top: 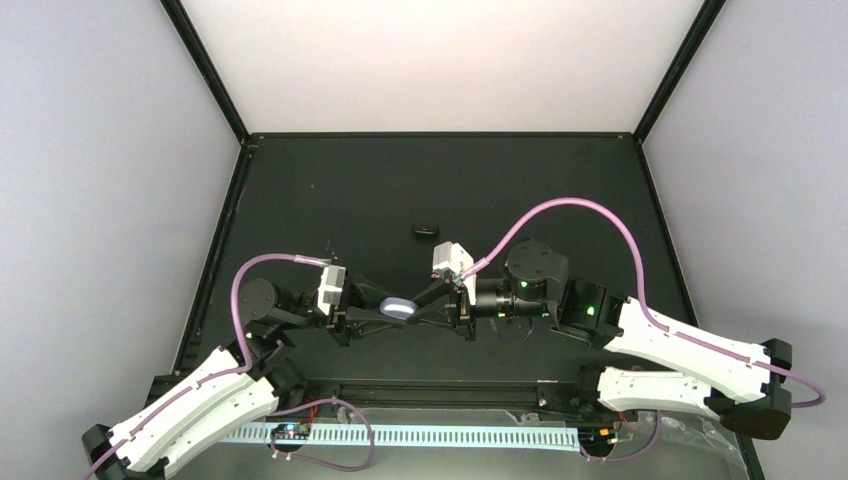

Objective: Insert the wireless bluetooth earbuds into the charging case
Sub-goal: Open the charging case.

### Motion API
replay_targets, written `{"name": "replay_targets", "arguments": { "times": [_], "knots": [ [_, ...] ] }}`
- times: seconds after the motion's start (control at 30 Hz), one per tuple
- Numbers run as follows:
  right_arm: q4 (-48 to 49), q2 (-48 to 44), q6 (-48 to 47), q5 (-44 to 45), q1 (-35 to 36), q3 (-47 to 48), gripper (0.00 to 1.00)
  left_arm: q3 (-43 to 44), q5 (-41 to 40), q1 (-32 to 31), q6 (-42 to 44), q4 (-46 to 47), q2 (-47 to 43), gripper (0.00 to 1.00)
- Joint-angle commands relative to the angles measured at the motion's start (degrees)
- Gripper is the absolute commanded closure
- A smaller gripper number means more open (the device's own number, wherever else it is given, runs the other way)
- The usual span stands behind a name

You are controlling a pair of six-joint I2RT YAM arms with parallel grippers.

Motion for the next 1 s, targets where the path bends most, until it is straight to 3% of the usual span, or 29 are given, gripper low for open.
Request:
{"name": "replay_targets", "arguments": {
  "times": [0.0,0.23,0.5,0.97],
  "knots": [
    [2.6,-0.7,-0.1,0.8,0.5,-0.4,0.98,0.2,-1.3,-0.3,-0.2,1.1,1.1,0.6],
    [2.2,-1.0,-0.2,1.0,0.4,-0.4,0.98,0.0,-1.3,-0.3,-0.1,0.5,1.0,0.56],
    [1.8,-1.3,-0.7,1.5,0.5,-0.5,0.99,-0.2,-1.4,-0.3,0.3,0.0,0.6,0.67],
    [0.9,-2.0,-0.7,1.5,0.5,-0.7,0.99,-0.4,-1.5,-0.3,0.3,-0.1,-0.1,0.66]
  ]
}}
